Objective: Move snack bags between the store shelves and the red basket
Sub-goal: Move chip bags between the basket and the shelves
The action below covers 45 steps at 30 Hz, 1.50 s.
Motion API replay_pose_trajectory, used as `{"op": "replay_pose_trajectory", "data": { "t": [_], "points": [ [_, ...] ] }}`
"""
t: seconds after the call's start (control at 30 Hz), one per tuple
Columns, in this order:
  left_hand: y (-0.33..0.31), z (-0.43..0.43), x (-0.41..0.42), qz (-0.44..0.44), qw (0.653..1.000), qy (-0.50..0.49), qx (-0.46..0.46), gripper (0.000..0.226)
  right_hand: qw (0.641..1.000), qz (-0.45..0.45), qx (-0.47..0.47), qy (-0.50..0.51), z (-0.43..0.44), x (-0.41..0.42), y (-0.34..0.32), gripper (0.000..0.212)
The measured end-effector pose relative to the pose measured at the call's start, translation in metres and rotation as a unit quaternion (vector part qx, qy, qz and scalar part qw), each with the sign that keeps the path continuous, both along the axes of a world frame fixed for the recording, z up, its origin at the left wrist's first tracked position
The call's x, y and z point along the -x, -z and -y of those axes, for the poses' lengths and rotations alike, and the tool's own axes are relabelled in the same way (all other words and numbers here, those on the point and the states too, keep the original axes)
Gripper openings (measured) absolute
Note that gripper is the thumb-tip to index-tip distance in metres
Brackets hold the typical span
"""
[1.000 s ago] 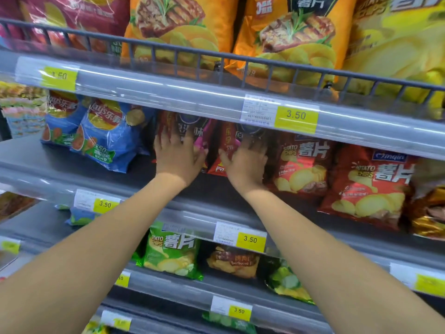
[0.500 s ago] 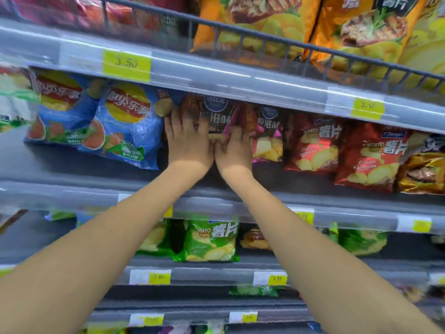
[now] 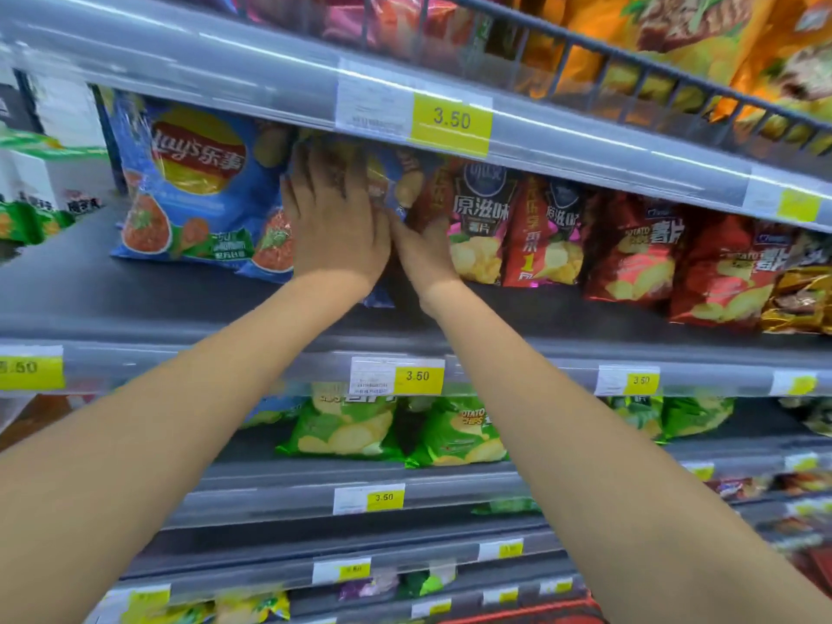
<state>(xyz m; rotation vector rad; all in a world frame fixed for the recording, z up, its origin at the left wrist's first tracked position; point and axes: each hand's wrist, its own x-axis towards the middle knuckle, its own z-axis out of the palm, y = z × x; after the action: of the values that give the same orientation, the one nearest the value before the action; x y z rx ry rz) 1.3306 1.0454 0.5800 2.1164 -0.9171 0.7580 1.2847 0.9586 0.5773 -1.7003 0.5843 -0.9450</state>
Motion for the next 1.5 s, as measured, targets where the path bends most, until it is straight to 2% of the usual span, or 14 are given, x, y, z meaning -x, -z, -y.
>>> {"op": "replay_pose_trajectory", "data": {
  "t": [0.07, 0.17, 0.3, 0.4, 0.43, 0.47, 0.53, 0.6, 0.73, 0.87, 1.1, 1.27, 1.43, 1.5],
  "points": [
    [0.000, -0.008, -0.013, 0.012, 1.000, 0.000, 0.013, 0.065, 0.998, -0.039, 0.043, -0.022, -0.007, -0.007, 0.001, 0.055],
    [-0.003, -0.024, -0.033, 0.027, 0.999, -0.010, 0.031, 0.068, 0.997, -0.021, 0.050, -0.055, -0.013, -0.008, -0.003, 0.028],
    [-0.004, -0.046, -0.071, 0.045, 0.997, -0.036, 0.043, 0.063, 0.994, -0.043, 0.081, -0.060, 0.003, 0.002, -0.022, 0.036],
    [0.002, -0.057, -0.096, 0.020, 0.997, -0.071, -0.009, 0.070, 0.996, -0.060, 0.065, -0.004, 0.006, 0.003, -0.030, 0.032],
    [0.005, -0.059, -0.101, 0.013, 0.996, -0.082, -0.018, 0.072, 0.997, -0.043, 0.058, 0.016, 0.005, -0.002, -0.027, 0.038],
    [0.008, -0.060, -0.103, 0.007, 0.996, -0.091, -0.018, 0.071, 0.997, -0.030, 0.065, 0.028, -0.001, -0.009, -0.022, 0.059],
    [0.011, -0.060, -0.101, -0.014, 0.995, -0.097, -0.001, 0.066, 0.995, -0.027, 0.077, 0.054, -0.013, -0.027, -0.008, 0.126],
    [0.010, -0.057, -0.098, -0.036, 0.994, -0.097, 0.022, 0.059, 0.990, -0.046, 0.109, 0.083, -0.014, -0.042, 0.004, 0.144],
    [0.010, -0.046, -0.101, -0.047, 0.994, -0.095, 0.034, 0.052, 0.971, -0.078, 0.212, 0.073, -0.007, -0.042, 0.001, 0.127],
    [0.013, -0.033, -0.098, -0.072, 0.989, -0.113, 0.054, 0.049, 0.961, -0.077, 0.258, 0.063, 0.004, -0.044, 0.004, 0.117],
    [0.009, -0.032, -0.099, -0.092, 0.988, -0.120, 0.015, 0.053, 0.954, -0.150, 0.250, 0.068, 0.006, -0.049, 0.000, 0.121],
    [-0.002, -0.036, -0.080, -0.086, 0.988, -0.123, 0.016, 0.060, 0.929, -0.235, 0.282, 0.046, 0.005, -0.030, -0.016, 0.115],
    [-0.014, -0.009, -0.017, -0.058, 0.993, -0.098, -0.013, 0.067, 0.900, -0.205, 0.354, 0.151, 0.010, 0.020, -0.020, 0.089],
    [-0.016, 0.010, 0.012, -0.067, 0.992, -0.096, -0.037, 0.069, 0.901, -0.192, 0.336, 0.197, 0.026, 0.050, -0.017, 0.079]
  ]
}}
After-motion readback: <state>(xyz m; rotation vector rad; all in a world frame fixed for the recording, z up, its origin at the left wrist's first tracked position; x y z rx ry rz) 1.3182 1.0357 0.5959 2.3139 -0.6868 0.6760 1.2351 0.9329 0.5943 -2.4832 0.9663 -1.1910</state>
